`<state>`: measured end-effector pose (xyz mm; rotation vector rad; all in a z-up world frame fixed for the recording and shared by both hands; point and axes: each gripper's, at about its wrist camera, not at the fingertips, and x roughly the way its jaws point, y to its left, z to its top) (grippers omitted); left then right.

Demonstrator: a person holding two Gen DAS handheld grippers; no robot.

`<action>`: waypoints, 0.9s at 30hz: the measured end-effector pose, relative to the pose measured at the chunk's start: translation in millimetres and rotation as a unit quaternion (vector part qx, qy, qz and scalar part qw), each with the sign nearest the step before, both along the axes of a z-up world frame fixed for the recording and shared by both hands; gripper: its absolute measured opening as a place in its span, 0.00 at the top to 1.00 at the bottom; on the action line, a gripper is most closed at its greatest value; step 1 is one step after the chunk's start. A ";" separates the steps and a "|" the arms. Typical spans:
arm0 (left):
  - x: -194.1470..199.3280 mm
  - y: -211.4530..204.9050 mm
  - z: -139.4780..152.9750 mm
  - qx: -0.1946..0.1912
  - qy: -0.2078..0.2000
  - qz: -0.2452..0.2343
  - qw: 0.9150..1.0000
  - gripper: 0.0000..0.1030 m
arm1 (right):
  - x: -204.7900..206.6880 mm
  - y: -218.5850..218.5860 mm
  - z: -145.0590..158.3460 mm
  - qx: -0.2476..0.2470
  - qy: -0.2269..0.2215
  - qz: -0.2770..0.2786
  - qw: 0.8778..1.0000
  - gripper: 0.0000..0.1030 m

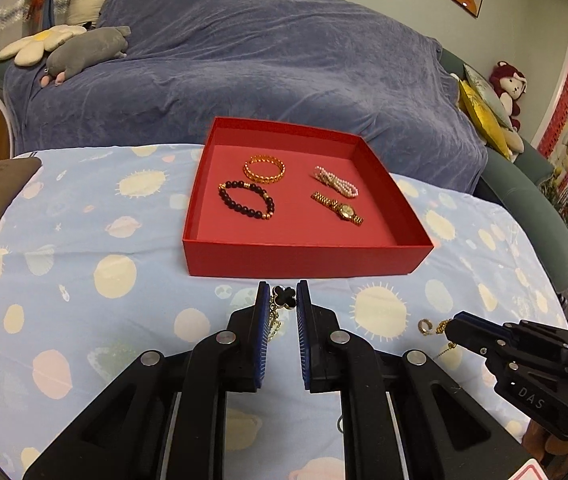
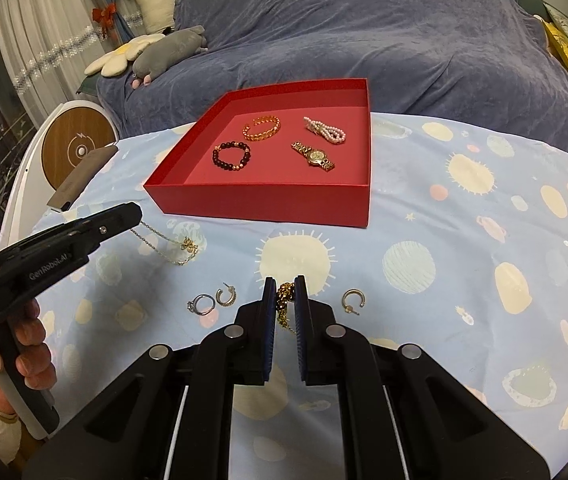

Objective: Organize jewelry
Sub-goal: 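Lower the necklace and gold chain into the red box and open both tools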

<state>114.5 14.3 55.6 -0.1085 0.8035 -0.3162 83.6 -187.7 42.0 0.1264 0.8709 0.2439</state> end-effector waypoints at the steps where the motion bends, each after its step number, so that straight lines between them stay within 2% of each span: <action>1: -1.6 2.4 5.2 -0.001 -0.004 0.003 1.000 0.90 | -0.6 0.0 4.8 -0.001 -0.005 0.001 1.000 0.92; 7: -0.4 12.6 45.3 -0.009 -0.025 0.003 1.000 0.90 | 6.9 -3.7 46.4 0.008 -0.040 0.004 0.999 0.92; 17: 45.0 5.7 128.6 0.010 -0.096 0.001 0.995 0.90 | 74.6 0.8 118.0 0.014 -0.084 0.003 0.996 0.92; 22: 80.0 -7.3 143.1 0.010 -0.111 0.011 0.994 0.90 | 116.2 7.4 115.5 0.036 -0.072 -0.009 0.997 0.92; 27: 109.9 -20.8 122.0 0.014 -0.088 0.016 0.996 0.90 | 144.6 14.6 87.2 0.040 -0.049 -0.015 0.998 0.92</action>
